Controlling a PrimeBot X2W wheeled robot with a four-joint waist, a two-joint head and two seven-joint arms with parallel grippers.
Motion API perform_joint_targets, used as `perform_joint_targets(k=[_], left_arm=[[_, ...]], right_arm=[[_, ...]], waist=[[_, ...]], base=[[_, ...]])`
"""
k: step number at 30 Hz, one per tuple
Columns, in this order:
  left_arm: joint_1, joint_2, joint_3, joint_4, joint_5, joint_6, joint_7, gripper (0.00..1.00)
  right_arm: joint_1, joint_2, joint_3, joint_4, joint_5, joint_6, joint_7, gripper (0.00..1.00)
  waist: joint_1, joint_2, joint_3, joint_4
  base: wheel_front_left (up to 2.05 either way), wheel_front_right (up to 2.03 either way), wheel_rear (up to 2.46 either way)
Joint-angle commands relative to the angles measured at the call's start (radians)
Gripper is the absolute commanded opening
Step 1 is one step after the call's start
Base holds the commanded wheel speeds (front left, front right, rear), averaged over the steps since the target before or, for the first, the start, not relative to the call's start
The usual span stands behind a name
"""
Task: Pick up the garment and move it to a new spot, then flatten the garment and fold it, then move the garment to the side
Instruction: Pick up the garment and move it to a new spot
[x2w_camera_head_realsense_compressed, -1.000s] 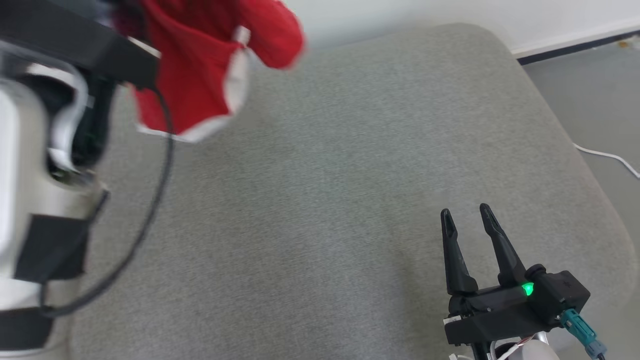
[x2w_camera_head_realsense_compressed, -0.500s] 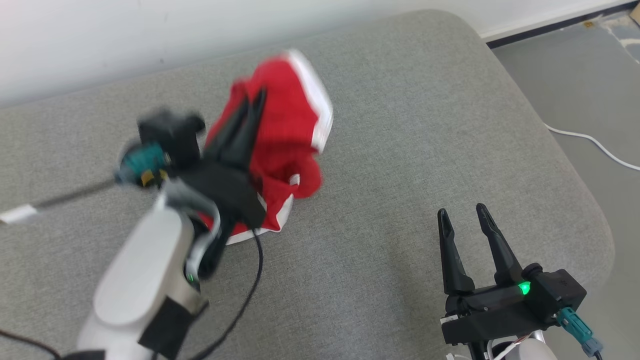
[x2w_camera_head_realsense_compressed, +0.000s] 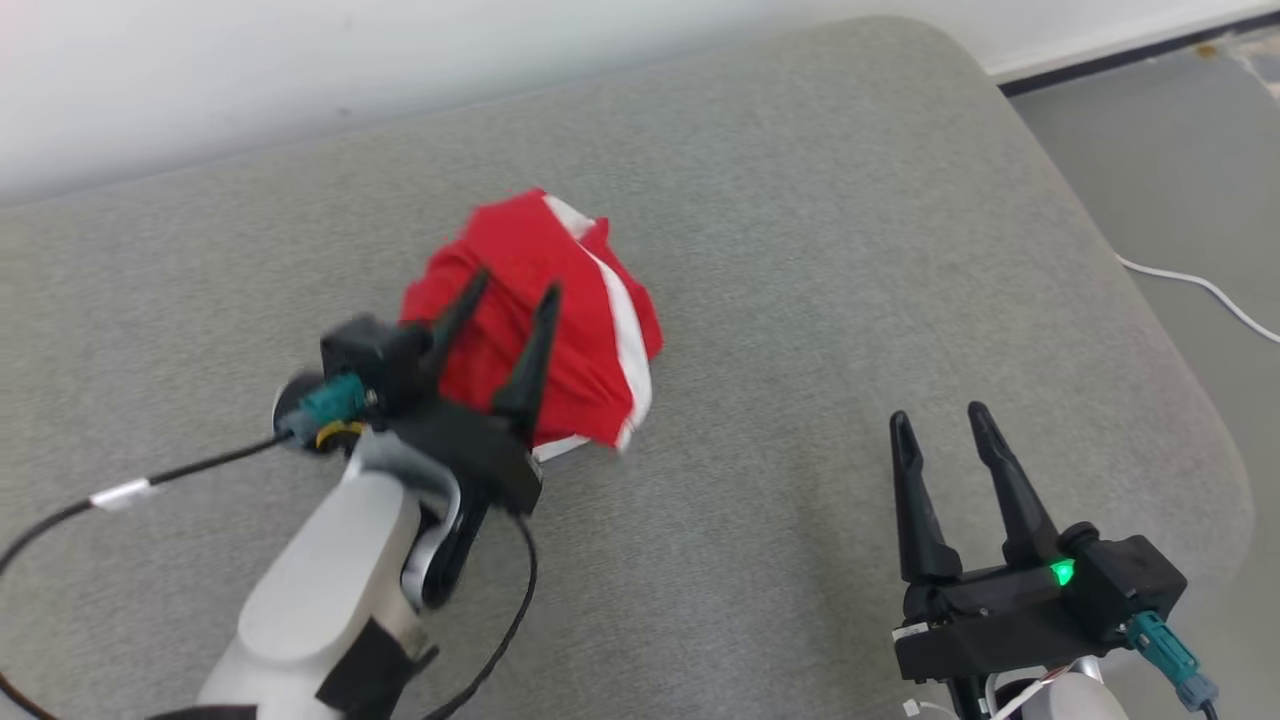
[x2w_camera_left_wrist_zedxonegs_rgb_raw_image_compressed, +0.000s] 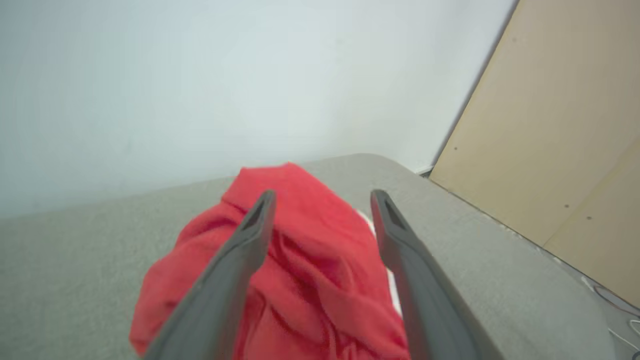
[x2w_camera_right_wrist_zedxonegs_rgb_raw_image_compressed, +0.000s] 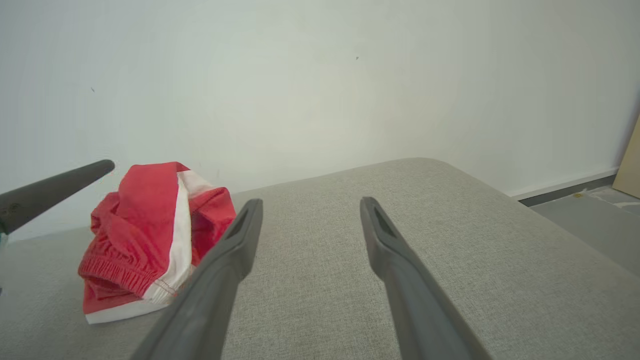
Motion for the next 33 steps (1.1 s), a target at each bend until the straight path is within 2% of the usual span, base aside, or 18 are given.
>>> perform_joint_targets(k=[1,4,9,18,22,26,33], left_arm=[[-0.005,0.005,0.005,-0.023,0.000,-0.007,-0.014,1.00],[-0.011,0.030,0.028,-0.089,0.013,-0.003,-0.033,1.00],[0.047,0.070,0.116,-0.190,0.058,0.038,-0.041,1.00],[0.299,0.119,0.305,-0.352,0.216,0.084,-0.043,1.00],[0.418,0.096,0.402,-0.407,0.269,0.095,-0.043,1.00],[0.499,0.078,0.469,-0.437,0.314,0.085,-0.043,1.00],[0.642,0.001,0.608,-0.465,0.393,0.054,-0.043,1.00]], right_arm=[[0.002,0.001,-0.002,-0.005,-0.003,-0.002,-0.001,1.00],[0.006,0.001,-0.005,-0.009,-0.008,-0.002,-0.001,1.00],[0.006,0.001,-0.004,-0.014,-0.011,-0.002,-0.001,1.00],[0.019,0.001,-0.021,-0.016,-0.028,-0.002,-0.001,1.00],[0.024,0.001,-0.026,-0.012,-0.038,-0.002,-0.001,1.00],[0.033,0.001,-0.032,-0.009,-0.043,-0.002,-0.001,1.00],[0.053,0.001,-0.038,-0.004,-0.058,-0.002,-0.001,1.00]], waist=[[-0.0001,0.0000,-0.013,0.029],[-0.0001,0.0000,-0.024,0.058],[-0.0001,0.0000,-0.036,0.097],[-0.0001,0.0000,-0.053,0.145],[-0.0001,0.0000,-0.064,0.163],[-0.0001,0.0000,-0.075,0.174],[-0.0001,0.0000,-0.090,0.193]], base=[[0.00,0.00,0.00],[0.00,0.00,0.00],[0.00,0.00,0.00],[0.00,0.00,0.00],[0.00,0.00,0.00],[0.00,0.00,0.00],[0.00,0.00,0.00]])
